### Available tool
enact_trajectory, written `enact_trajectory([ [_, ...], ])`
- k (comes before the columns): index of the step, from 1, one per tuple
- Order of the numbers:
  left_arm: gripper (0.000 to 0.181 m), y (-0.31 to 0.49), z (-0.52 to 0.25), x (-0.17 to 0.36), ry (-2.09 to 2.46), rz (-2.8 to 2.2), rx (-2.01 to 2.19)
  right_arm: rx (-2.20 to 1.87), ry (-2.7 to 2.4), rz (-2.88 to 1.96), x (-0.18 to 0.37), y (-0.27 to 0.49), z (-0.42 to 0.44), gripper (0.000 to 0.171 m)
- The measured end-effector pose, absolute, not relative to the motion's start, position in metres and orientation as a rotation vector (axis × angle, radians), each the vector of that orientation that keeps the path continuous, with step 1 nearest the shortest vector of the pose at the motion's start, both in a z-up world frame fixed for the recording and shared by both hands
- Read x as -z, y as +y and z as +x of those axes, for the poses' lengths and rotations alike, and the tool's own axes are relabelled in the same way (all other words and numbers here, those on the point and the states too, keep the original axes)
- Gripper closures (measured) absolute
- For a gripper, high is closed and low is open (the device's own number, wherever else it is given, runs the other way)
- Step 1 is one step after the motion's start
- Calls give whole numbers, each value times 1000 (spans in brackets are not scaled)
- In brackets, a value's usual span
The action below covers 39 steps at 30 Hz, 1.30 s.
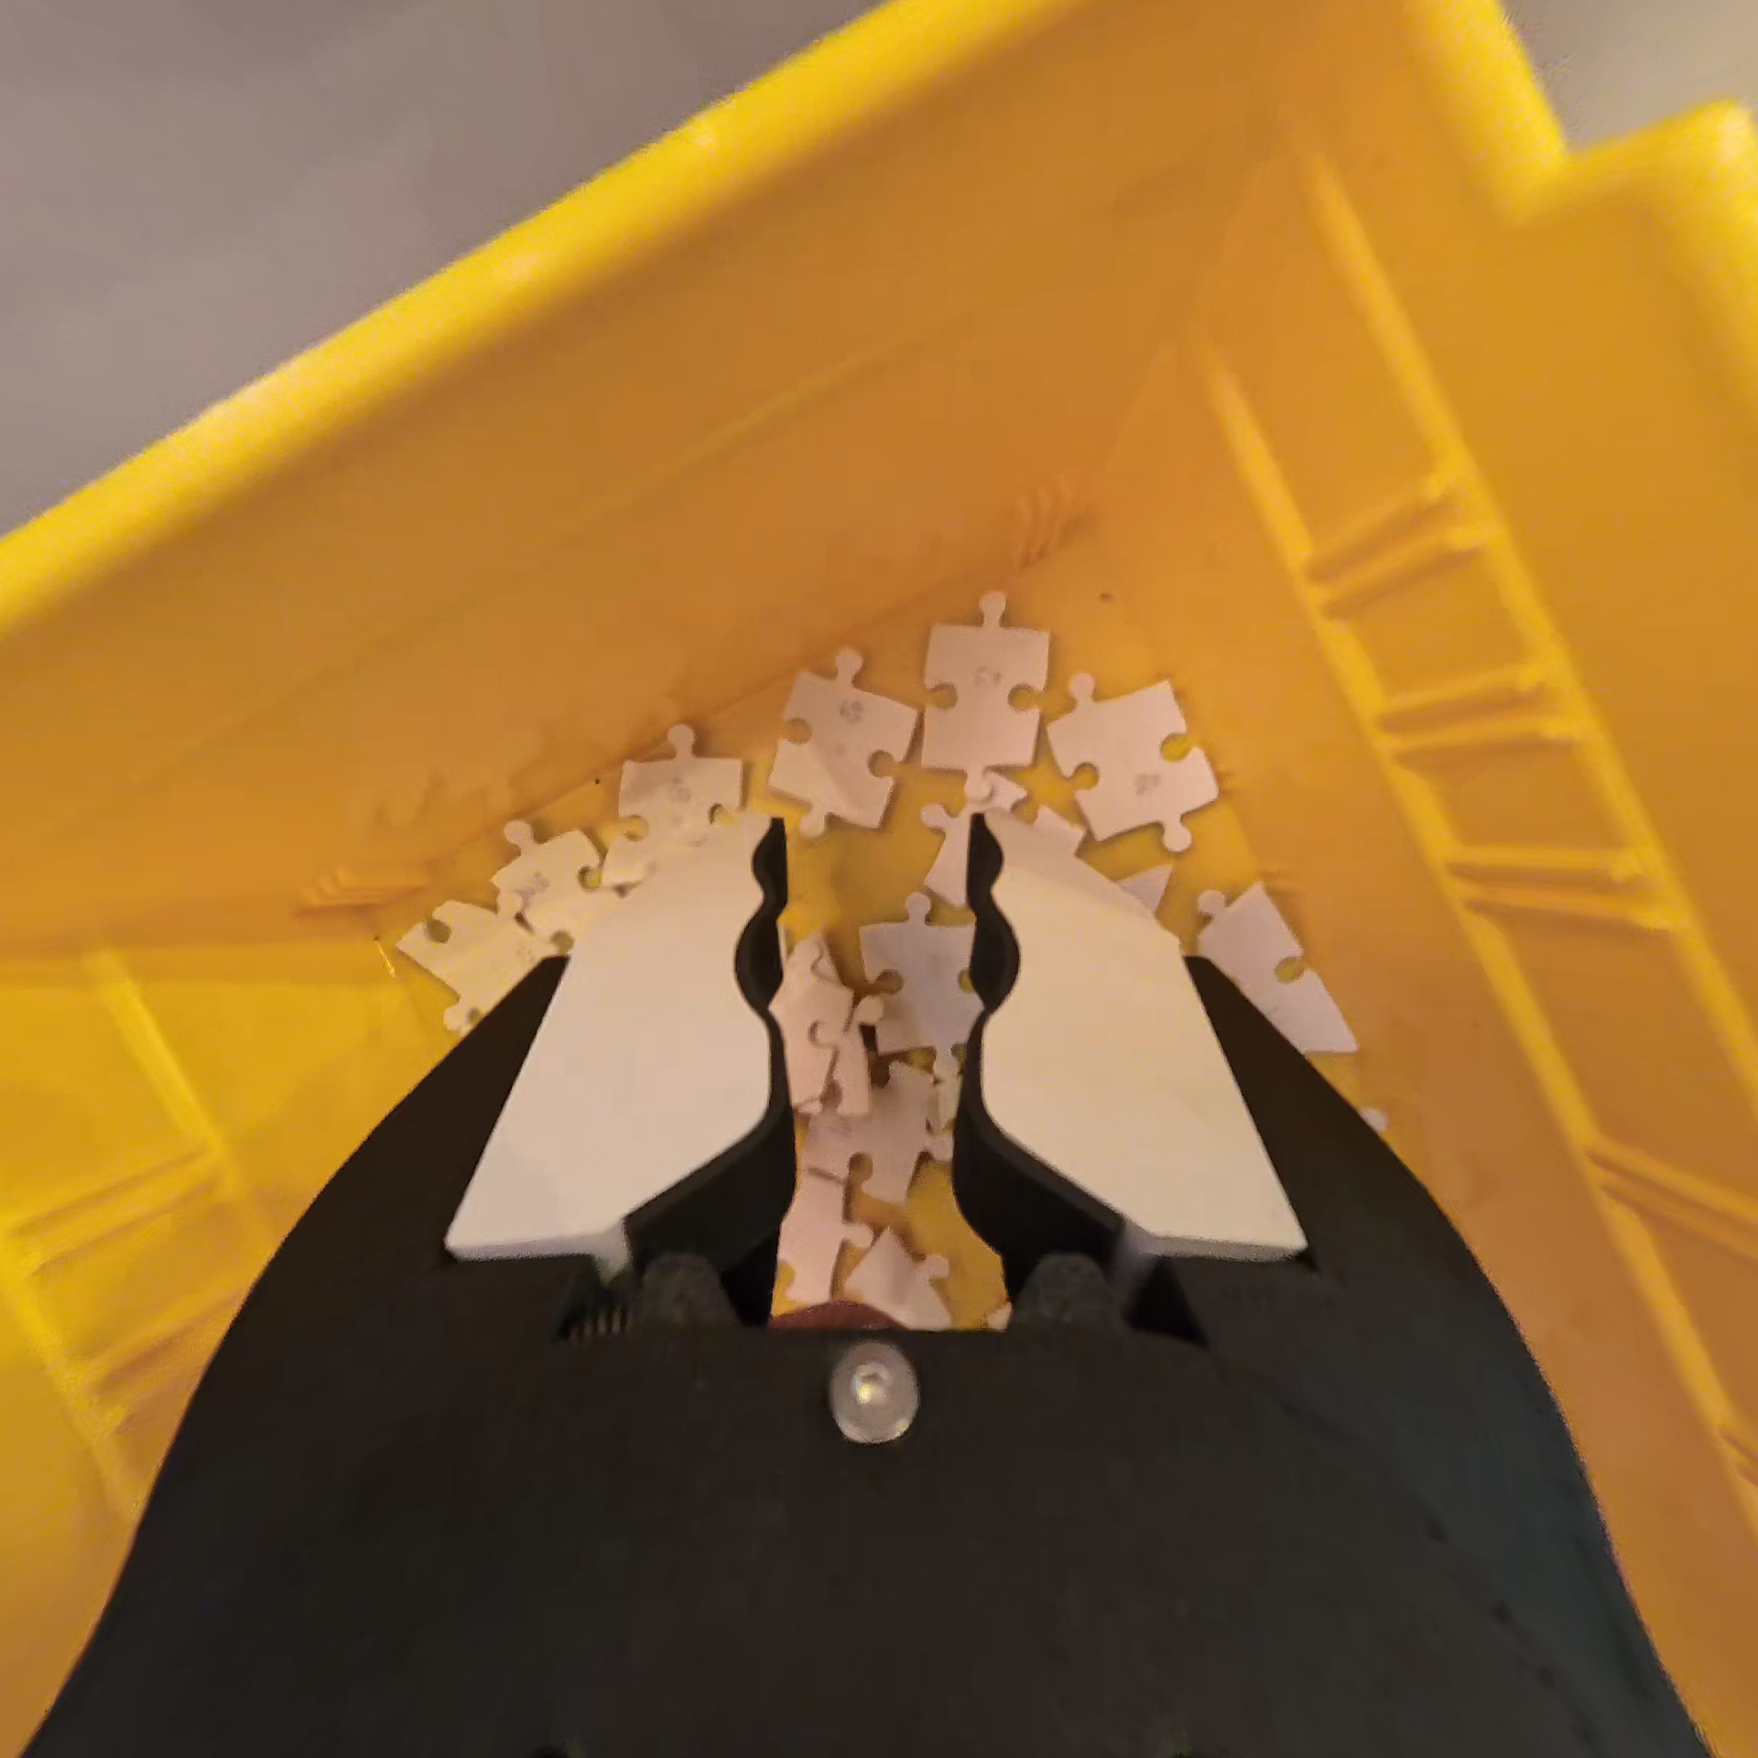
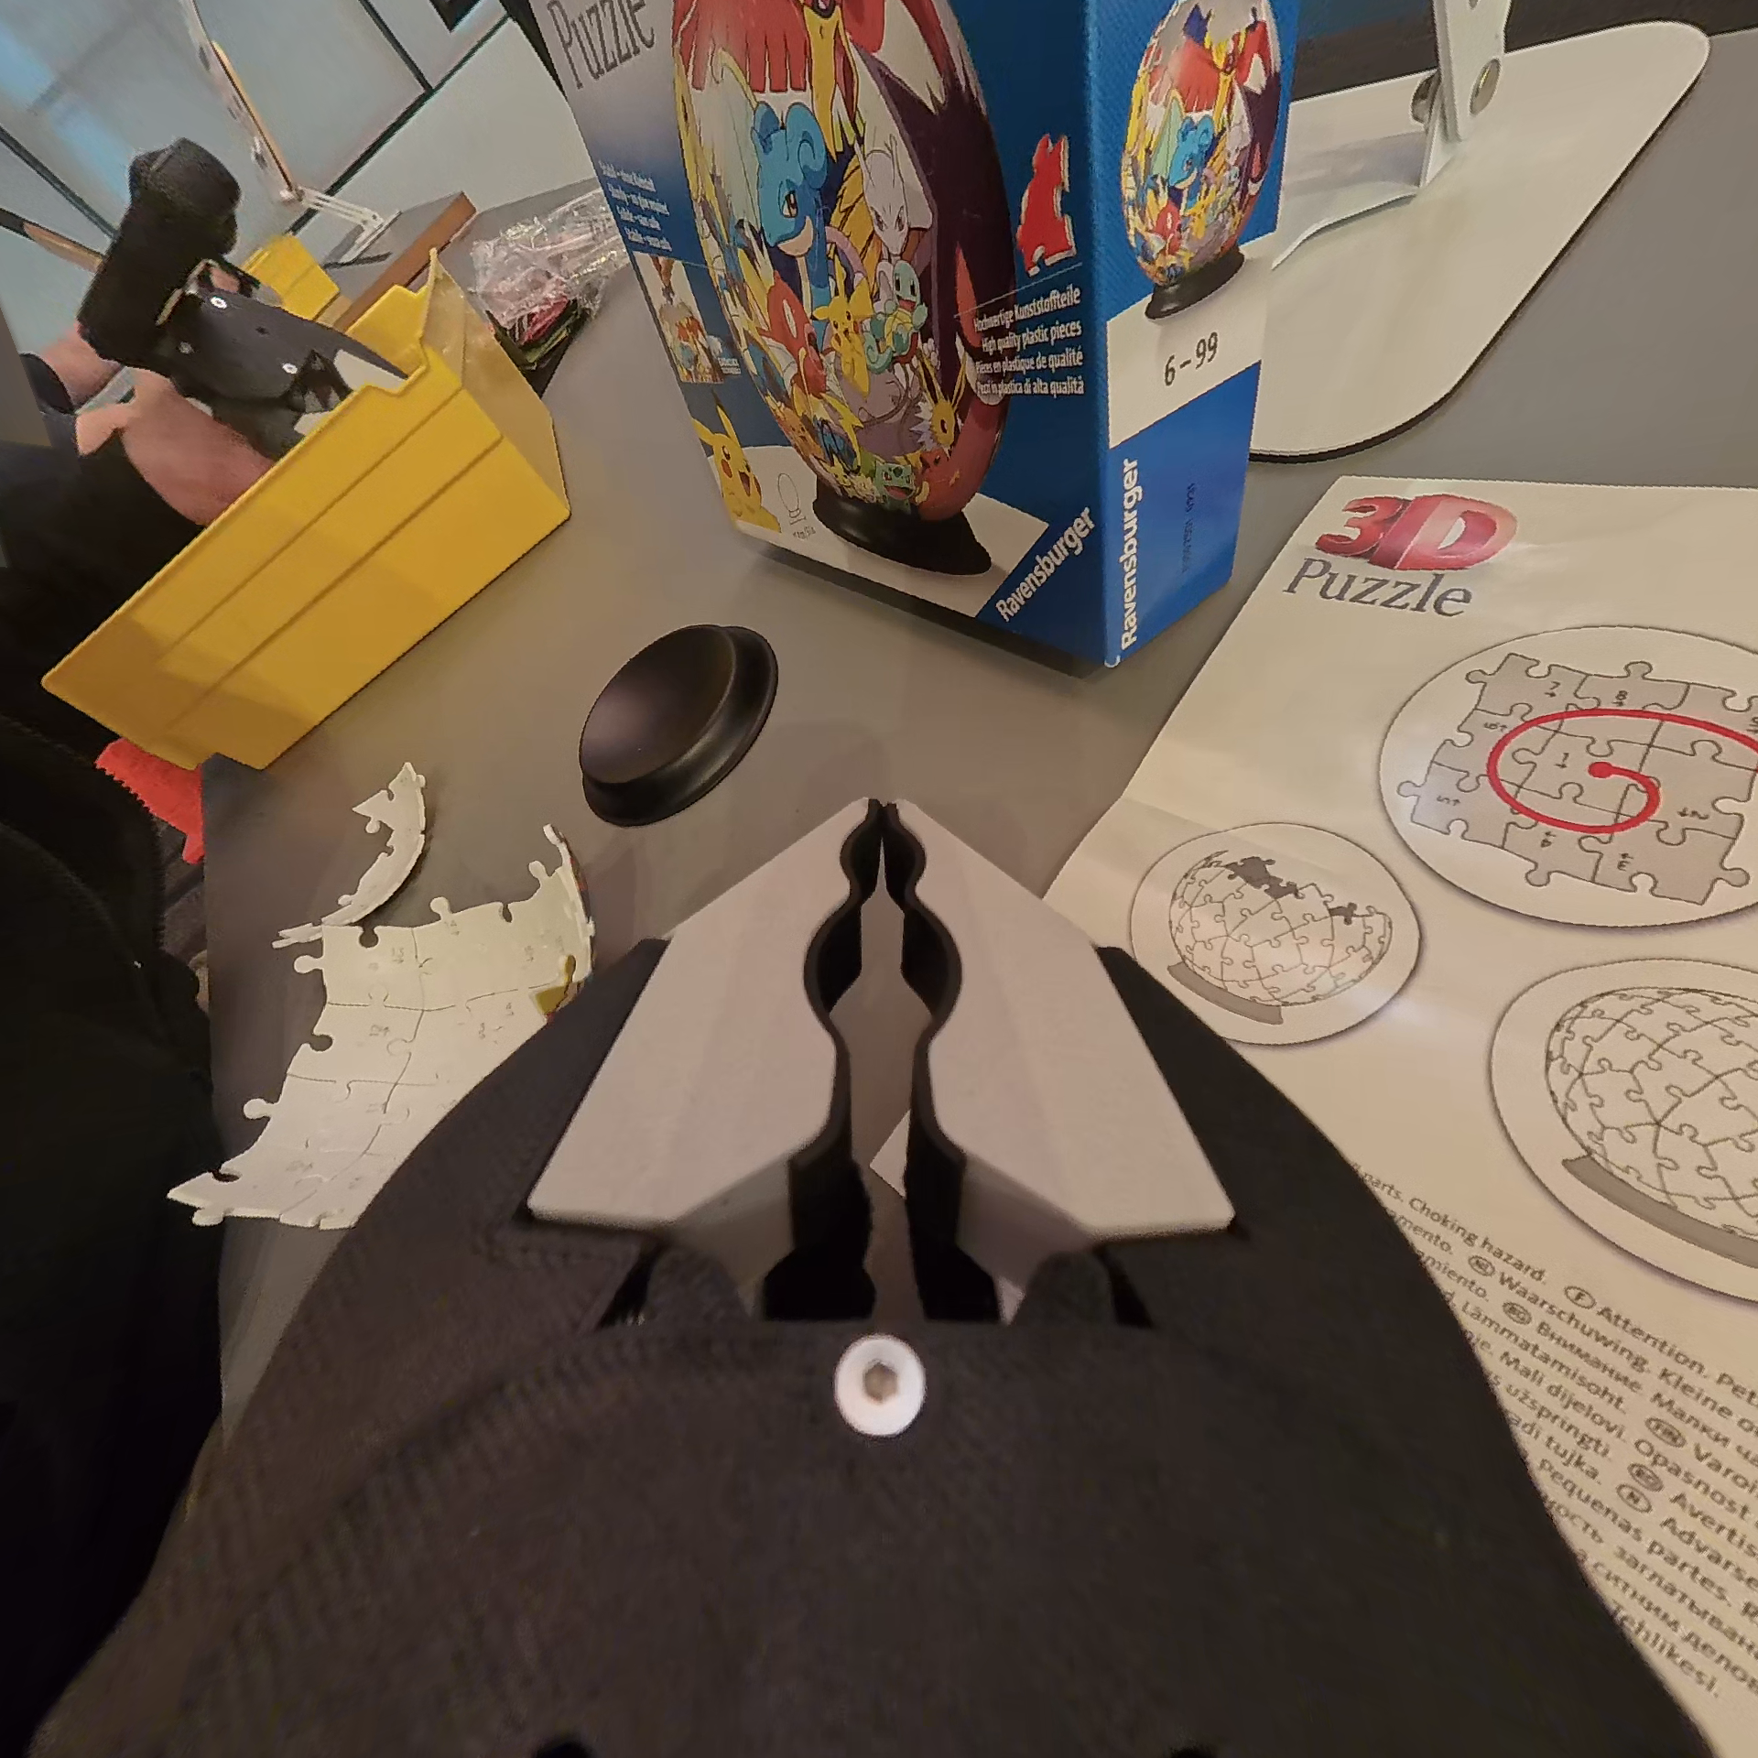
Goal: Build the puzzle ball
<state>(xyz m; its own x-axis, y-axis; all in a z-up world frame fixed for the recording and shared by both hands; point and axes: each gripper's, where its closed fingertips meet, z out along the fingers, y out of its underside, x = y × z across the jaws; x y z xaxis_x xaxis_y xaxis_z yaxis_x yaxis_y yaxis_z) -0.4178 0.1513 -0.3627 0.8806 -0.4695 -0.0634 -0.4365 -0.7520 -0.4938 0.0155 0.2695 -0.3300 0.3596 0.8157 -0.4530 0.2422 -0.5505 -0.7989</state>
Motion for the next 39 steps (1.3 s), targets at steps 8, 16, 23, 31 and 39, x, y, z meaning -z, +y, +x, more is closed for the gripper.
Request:
enact_trajectory([
  [8,145,127,-450,372,472,-2678,63,-1171,-916,-1994,330,269,15,171],
  [16,130,140,-440,376,519,-2639,131,-1172,-916,-1991,330,269,15,171],
  [23,137,115,-442,372,558,-2658,107,-1182,-912,-1991,329,269,16,171],
  [31,144,112,-439,375,558,-2671,153,-1181,-912,-1989,329,269,16,171],
  [39,120,134,-442,375,536,-2635,142,-1187,-909,-1986,328,269,16,171],
])
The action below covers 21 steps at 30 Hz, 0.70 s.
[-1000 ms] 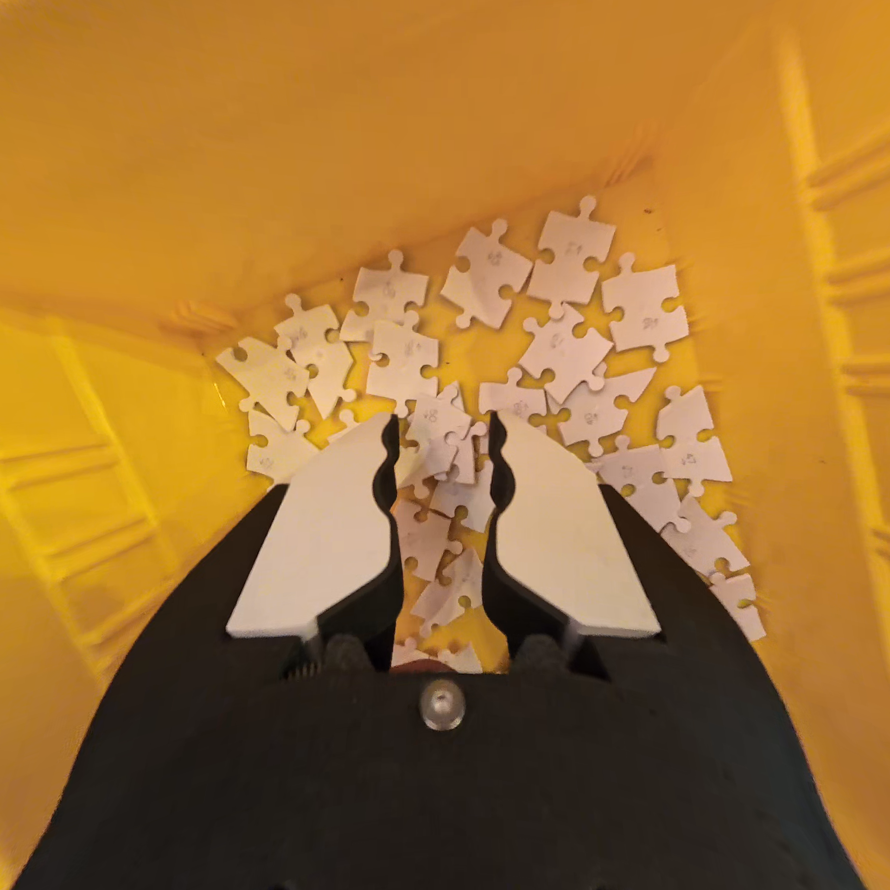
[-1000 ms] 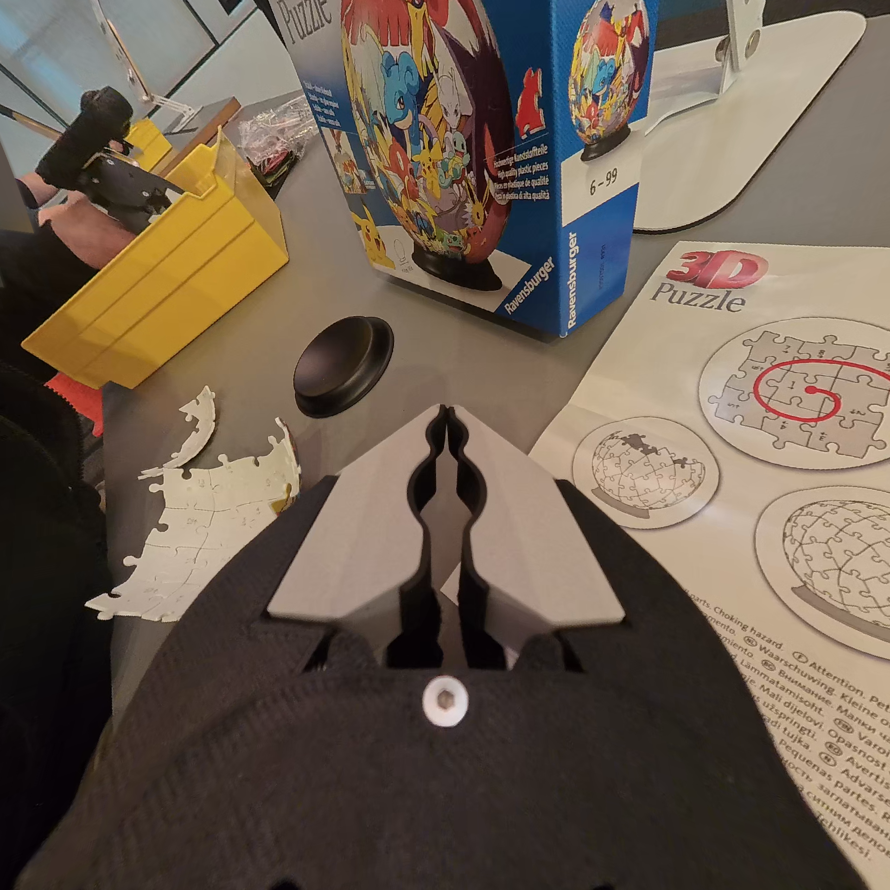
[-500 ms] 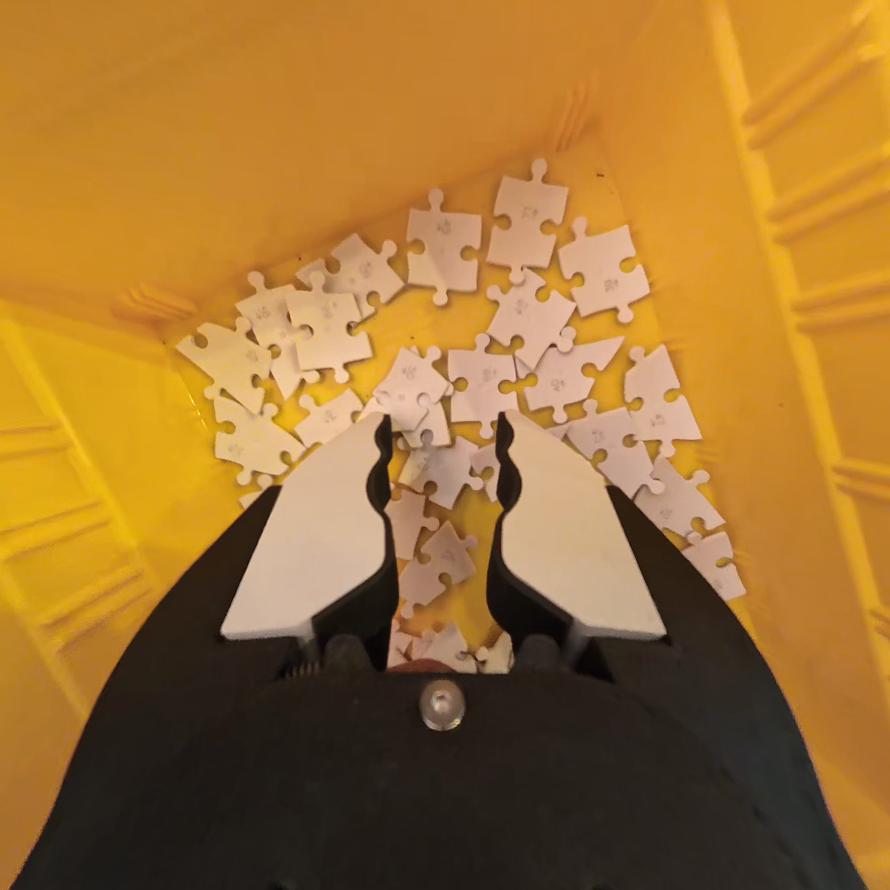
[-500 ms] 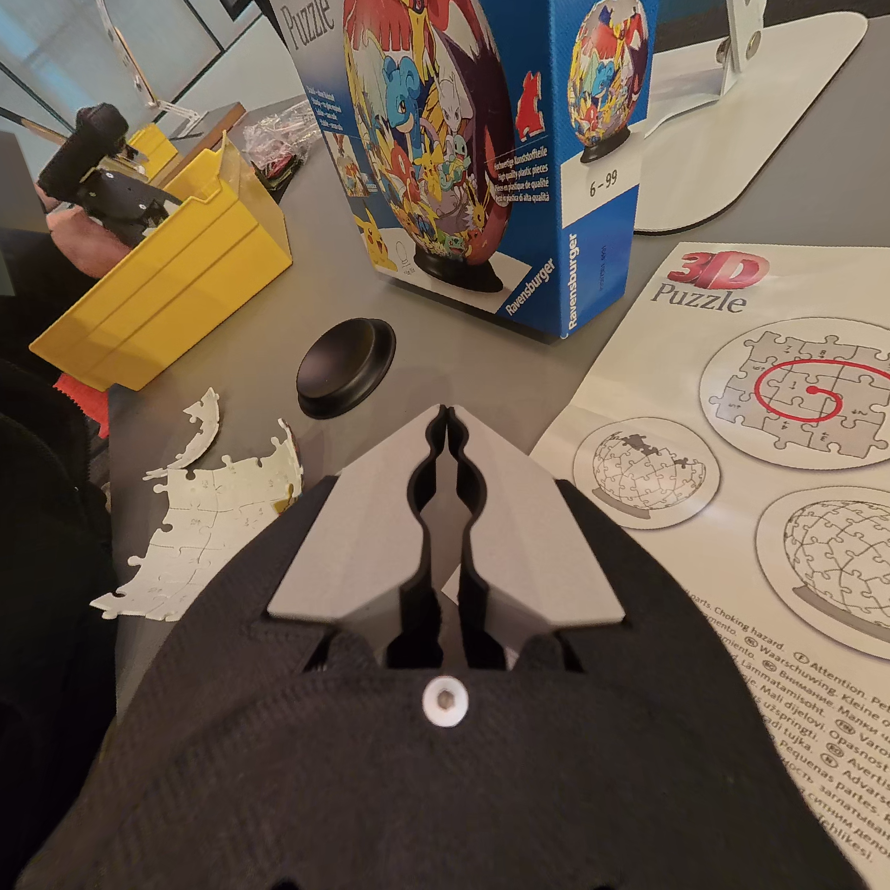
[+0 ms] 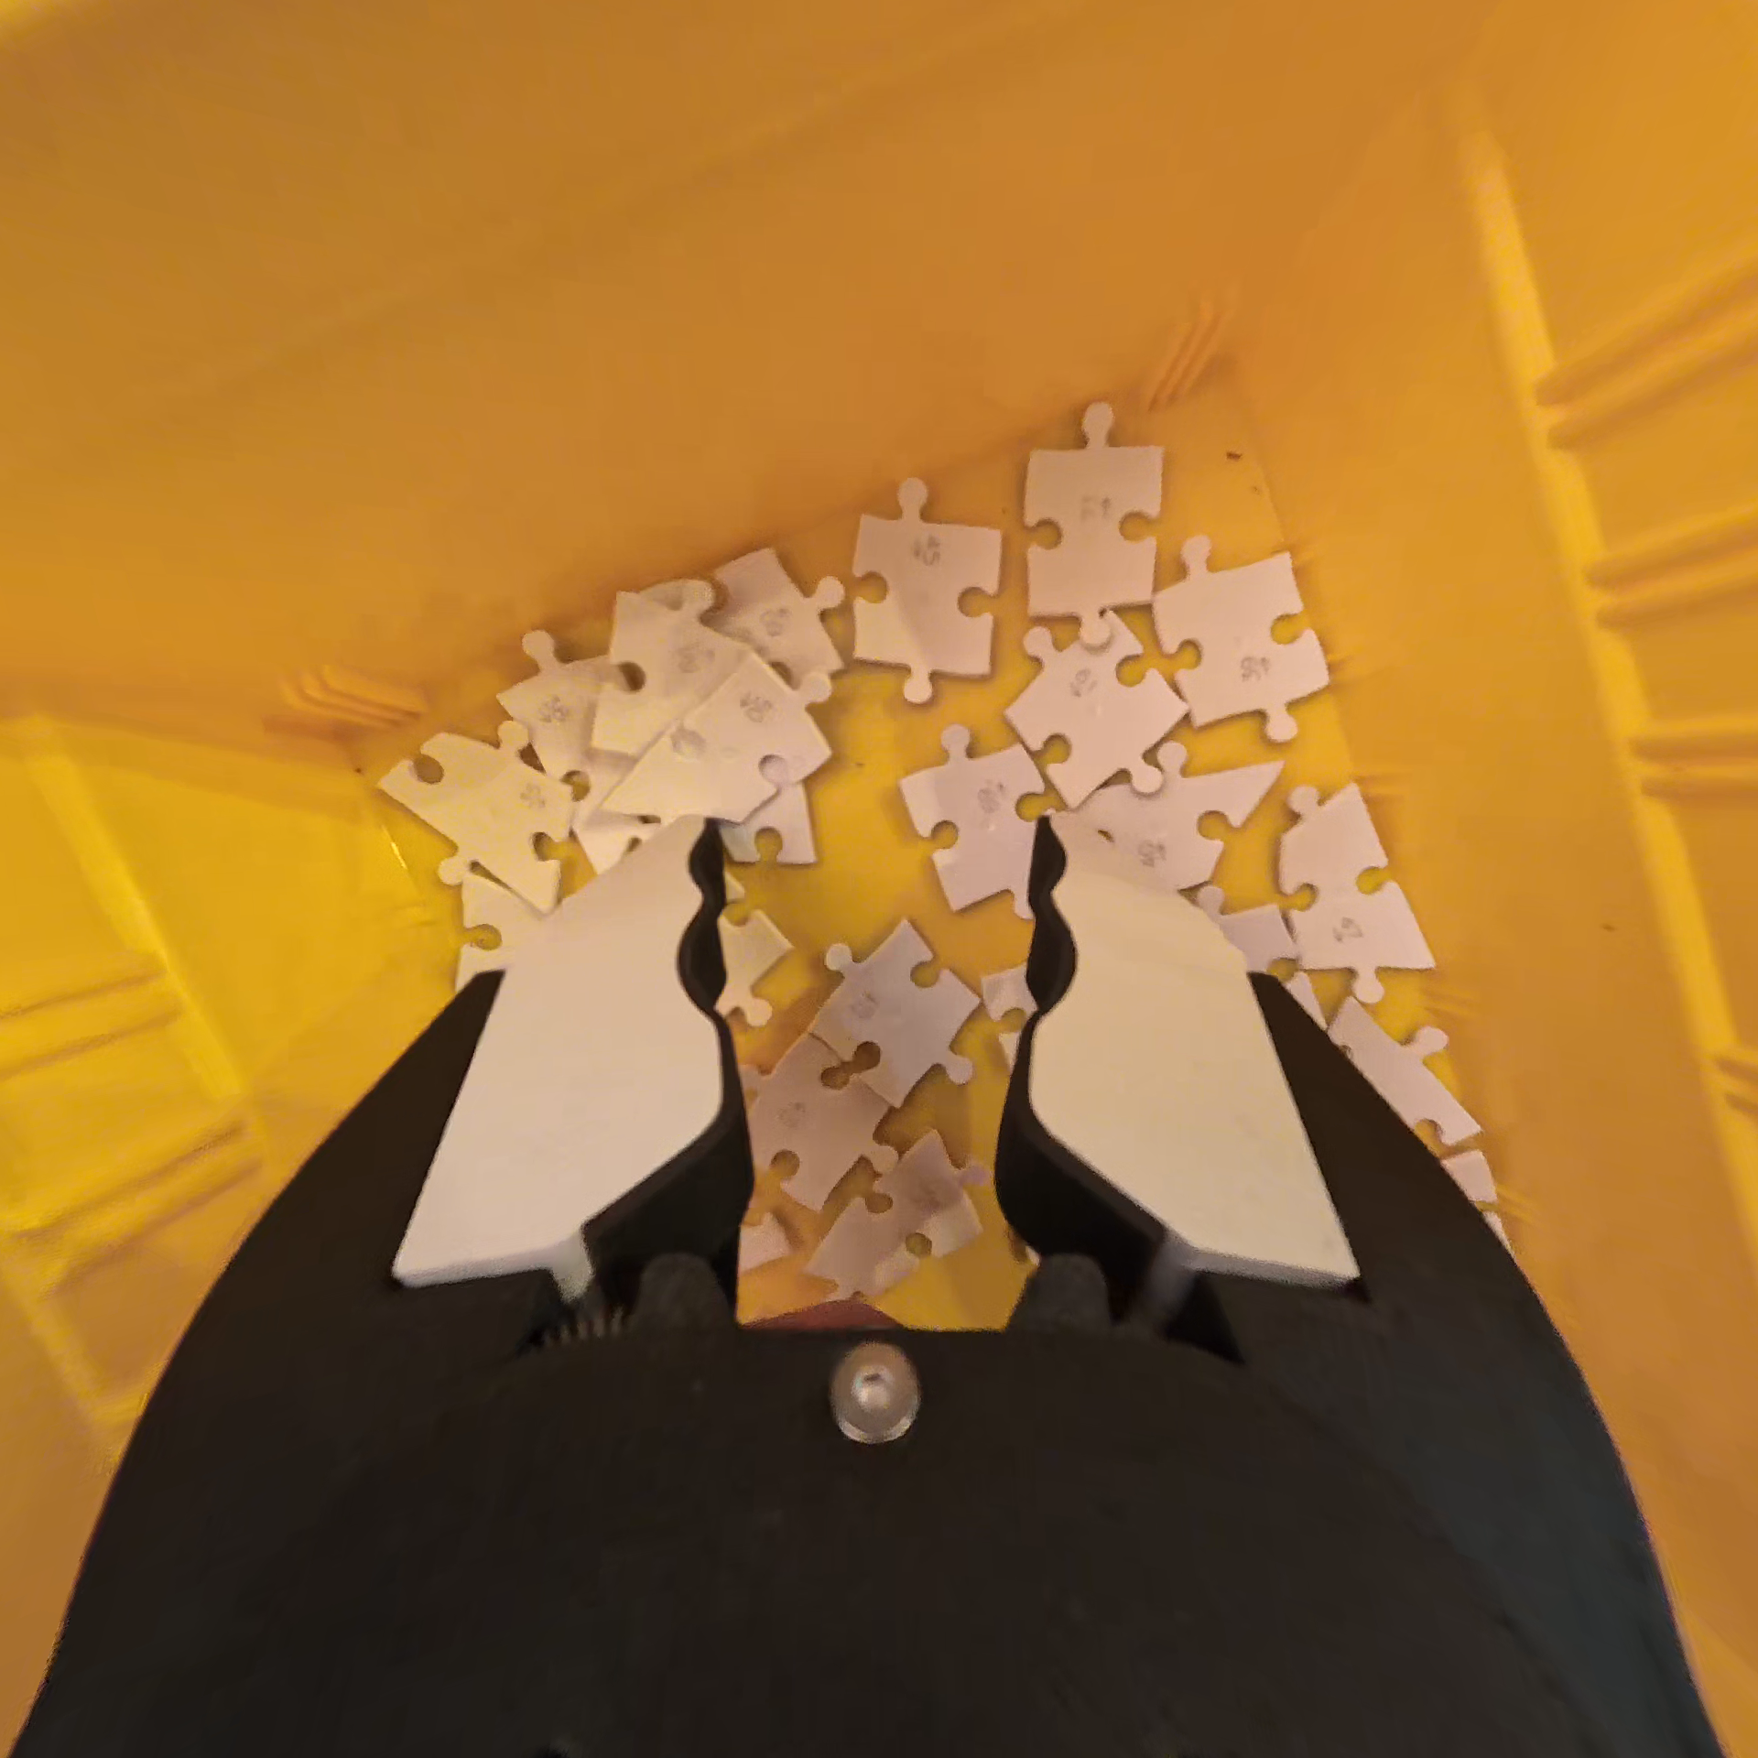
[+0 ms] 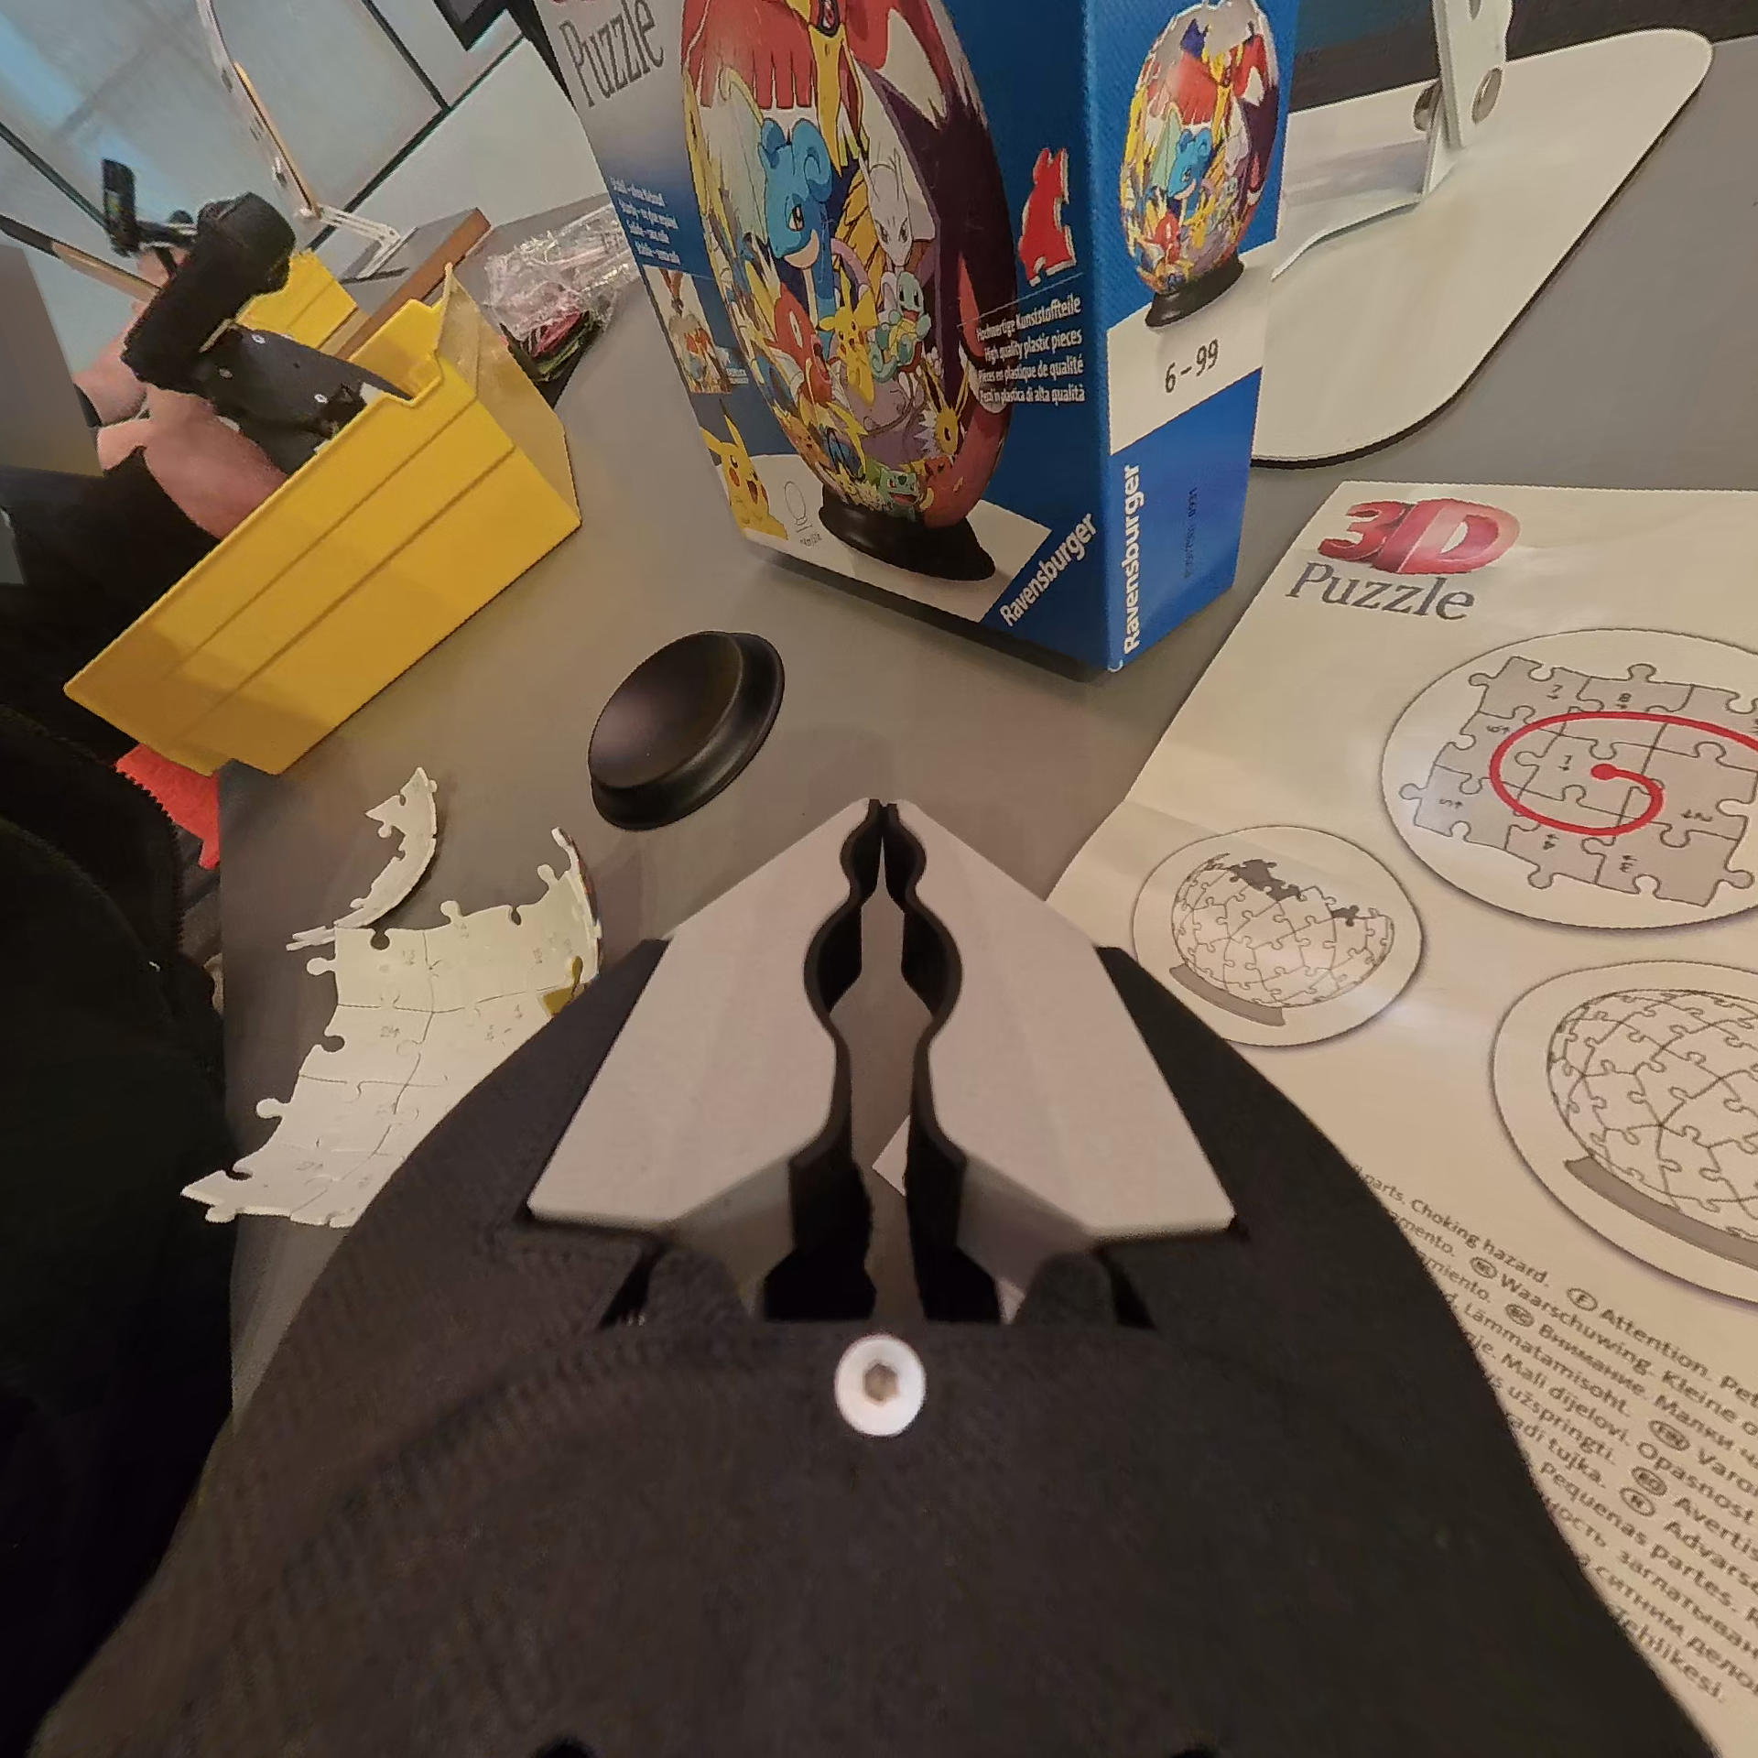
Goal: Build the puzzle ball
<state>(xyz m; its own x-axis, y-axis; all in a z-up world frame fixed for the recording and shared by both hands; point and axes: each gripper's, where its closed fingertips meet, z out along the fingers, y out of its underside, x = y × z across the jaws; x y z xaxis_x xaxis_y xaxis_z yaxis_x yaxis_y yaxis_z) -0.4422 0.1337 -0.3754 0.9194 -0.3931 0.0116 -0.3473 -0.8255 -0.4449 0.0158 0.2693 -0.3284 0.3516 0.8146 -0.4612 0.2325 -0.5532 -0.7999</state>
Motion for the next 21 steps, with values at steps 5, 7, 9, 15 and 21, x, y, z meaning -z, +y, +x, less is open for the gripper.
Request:
enact_trajectory([
  [5,123,130,-441,368,537,-2604,137,-1189,-910,-1985,328,269,16,171],
  [7,131,120,-442,374,559,-2666,138,-1190,-910,-1985,328,269,16,171],
  [9,132,119,-438,377,589,-2654,160,-1190,-912,-1984,328,269,16,171],
  [15,127,131,-432,376,632,-2626,156,-1188,-912,-1984,328,269,16,171],
  [21,124,141,-434,372,634,-2604,137,-1193,-910,-1982,328,269,16,171],
])
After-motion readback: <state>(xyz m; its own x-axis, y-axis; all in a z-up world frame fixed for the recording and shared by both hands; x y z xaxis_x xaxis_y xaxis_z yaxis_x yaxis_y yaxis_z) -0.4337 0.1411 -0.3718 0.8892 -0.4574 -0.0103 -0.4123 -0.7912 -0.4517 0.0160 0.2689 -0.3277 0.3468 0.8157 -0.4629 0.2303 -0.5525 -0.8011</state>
